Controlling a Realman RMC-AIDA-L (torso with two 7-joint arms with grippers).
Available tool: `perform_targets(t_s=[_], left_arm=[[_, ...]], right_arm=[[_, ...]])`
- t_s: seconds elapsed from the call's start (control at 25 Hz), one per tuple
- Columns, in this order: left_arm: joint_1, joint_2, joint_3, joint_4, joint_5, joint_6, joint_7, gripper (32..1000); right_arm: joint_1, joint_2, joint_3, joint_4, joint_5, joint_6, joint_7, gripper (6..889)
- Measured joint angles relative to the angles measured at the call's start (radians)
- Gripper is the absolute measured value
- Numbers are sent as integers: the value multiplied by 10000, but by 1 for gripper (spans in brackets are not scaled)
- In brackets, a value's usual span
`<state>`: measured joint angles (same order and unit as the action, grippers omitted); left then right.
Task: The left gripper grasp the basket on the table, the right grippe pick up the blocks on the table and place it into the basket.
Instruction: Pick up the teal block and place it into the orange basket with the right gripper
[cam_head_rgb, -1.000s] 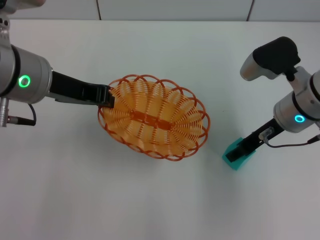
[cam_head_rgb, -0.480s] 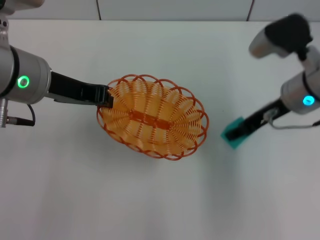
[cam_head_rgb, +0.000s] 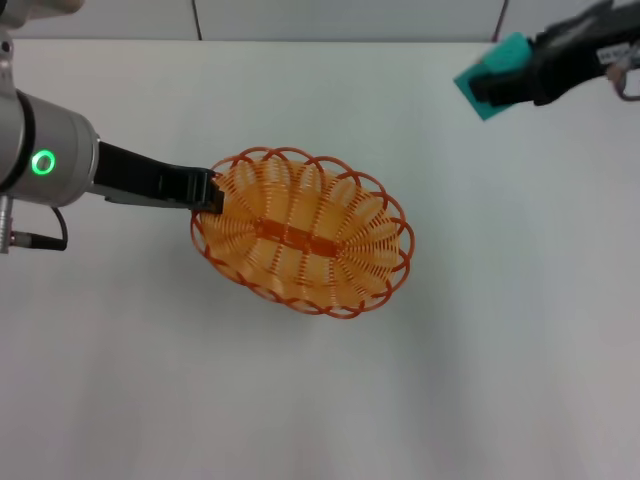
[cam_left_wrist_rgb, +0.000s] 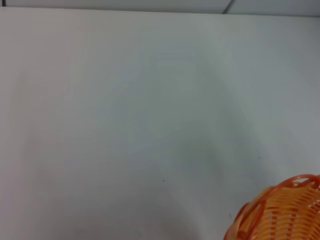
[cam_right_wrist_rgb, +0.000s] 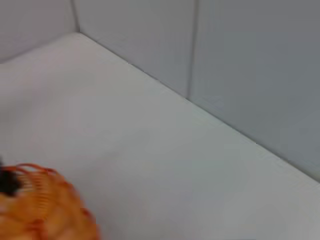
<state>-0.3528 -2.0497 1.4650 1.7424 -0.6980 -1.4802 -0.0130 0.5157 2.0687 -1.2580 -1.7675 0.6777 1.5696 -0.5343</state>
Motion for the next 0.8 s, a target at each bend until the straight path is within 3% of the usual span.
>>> perform_targets(t_s=[0.2, 0.4, 0.52, 0.8], left_arm=[[-1, 3, -2, -42, 1, 0, 5, 84], [-13, 3, -27, -121, 0, 0, 7, 84], [-27, 3, -31, -121, 0, 0, 8, 84], [-52, -8, -24, -122, -45, 3, 7, 84]], right_arm=[[-28, -5, -862, -1386, 604, 396, 34, 514], [-47, -21, -2469, -2172, 670, 418, 36, 515], [8, -29, -3352, -2135, 588, 324, 36, 515], [369, -30, -4396, -1103, 364, -85, 13, 513]])
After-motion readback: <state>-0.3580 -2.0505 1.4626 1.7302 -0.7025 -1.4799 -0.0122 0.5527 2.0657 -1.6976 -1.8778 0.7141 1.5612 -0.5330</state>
